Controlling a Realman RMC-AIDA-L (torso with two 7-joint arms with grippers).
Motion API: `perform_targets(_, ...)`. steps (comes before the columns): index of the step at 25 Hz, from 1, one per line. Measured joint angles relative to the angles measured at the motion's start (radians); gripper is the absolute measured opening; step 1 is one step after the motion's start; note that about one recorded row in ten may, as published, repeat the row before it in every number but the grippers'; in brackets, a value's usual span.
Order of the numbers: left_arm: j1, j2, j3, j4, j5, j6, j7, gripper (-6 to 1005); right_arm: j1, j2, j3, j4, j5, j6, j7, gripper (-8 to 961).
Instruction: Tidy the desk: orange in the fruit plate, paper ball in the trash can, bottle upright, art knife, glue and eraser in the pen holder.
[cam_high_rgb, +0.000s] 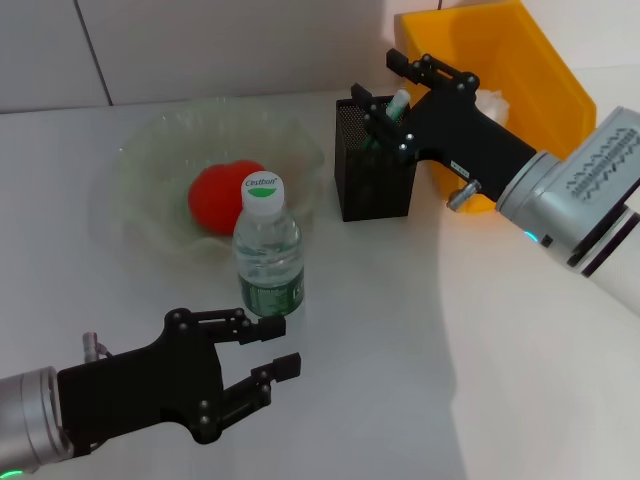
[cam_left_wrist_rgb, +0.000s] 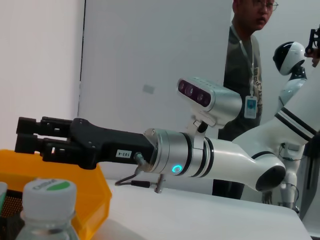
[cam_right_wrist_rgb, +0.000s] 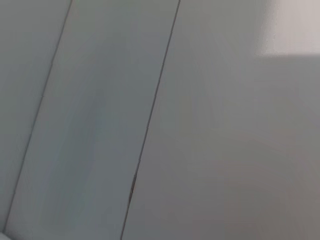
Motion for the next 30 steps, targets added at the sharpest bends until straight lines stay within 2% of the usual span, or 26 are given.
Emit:
perform_targets(2, 0.0, 0.0, 0.0, 0.0, 0.0, 0.003, -0.002, 374, -0.005, -0.004, -0.022, -0.036, -0.012, -0.014, 0.097, 334)
perform_targets(3, 0.0, 0.0, 0.0, 0.0, 0.0, 0.003, -0.002, 375, -0.025, -0.005, -0.079, -0.132, -0.04, -0.029, 0.272, 352)
perform_targets(4, 0.0, 0.0, 0.0, 0.0, 0.0, 0.003, -0.002, 375, -0.025, -0.005, -0.079, -0.132, -0.04, -0.029, 0.272, 422)
perform_targets(5, 0.007, 0.004, 0.001, 0.006, 0.006, 0.025, -0.004, 375, -0.038, -0.005, -0.117, -0.189, -0.057, -0.04, 0.376, 492)
perform_targets(7, 0.007, 0.004, 0.001, 0.006, 0.006, 0.025, -0.004, 375, -0.071, -0.005, -0.205, -0.33, -0.097, -0.072, 0.582, 599)
perform_targets(8, 0.019, 0.006, 0.001, 0.011, 0.007, 0.031, -0.002, 375, -0.112, -0.006, -0.284, -0.463, -0.138, -0.126, 0.74, 636)
perform_targets(9, 0.019, 0.006, 0.001, 0.011, 0.007, 0.031, -0.002, 375, -0.112, -0.006, -0.284, -0.463, -0.138, -0.126, 0.74, 673)
perform_targets(12, 0.019, 0.006, 0.001, 0.011, 0.007, 0.031, -0.002, 375, -0.169, -0.013, -0.341, -0.632, -0.22, -0.249, 0.874, 783)
perform_targets(13, 0.049, 0.008, -0.01, 0.03, 0.008, 0.028, 0.007, 375, -0.18, -0.018, -0.338, -0.665, -0.248, -0.298, 0.898, 791)
perform_targets(14, 0.049, 0.008, -0.01, 0.03, 0.008, 0.028, 0.007, 417, -0.191, -0.026, -0.331, -0.689, -0.275, -0.354, 0.916, 800)
perform_targets(17, 0.054, 0.008, -0.025, 0.036, 0.008, 0.018, -0.003, 519, -0.204, -0.05, -0.312, -0.7, -0.326, -0.46, 0.933, 825)
perform_targets(18, 0.054, 0.008, -0.025, 0.036, 0.008, 0.018, -0.003, 537, -0.21, -0.066, -0.302, -0.69, -0.382, -0.513, 0.936, 825)
perform_targets(21, 0.054, 0.008, -0.025, 0.036, 0.008, 0.018, -0.003, 589, -0.218, -0.069, -0.297, -0.682, -0.457, -0.552, 0.921, 825)
perform_targets(23, 0.055, 0.008, -0.059, 0.031, 0.008, 0.014, -0.011, 631, -0.235, -0.063, -0.297, -0.674, -0.529, -0.572, 0.892, 826)
perform_targets(24, 0.055, 0.008, -0.059, 0.031, 0.008, 0.014, -0.011, 657, -0.235, -0.063, -0.297, -0.674, -0.529, -0.572, 0.892, 826)
perform_targets(25, 0.069, 0.02, -0.092, 0.027, 0.008, 0.047, -0.007, 682, -0.241, -0.06, -0.298, -0.668, -0.54, -0.572, 0.886, 826)
perform_targets(29, 0.072, 0.023, -0.092, 0.025, 0.008, 0.056, -0.004, 784, -0.252, -0.057, -0.298, -0.613, -0.561, -0.565, 0.861, 826)
perform_targets(30, 0.072, 0.023, -0.092, 0.025, 0.008, 0.056, -0.004, 784, -0.254, -0.057, -0.297, -0.597, -0.563, -0.563, 0.849, 826)
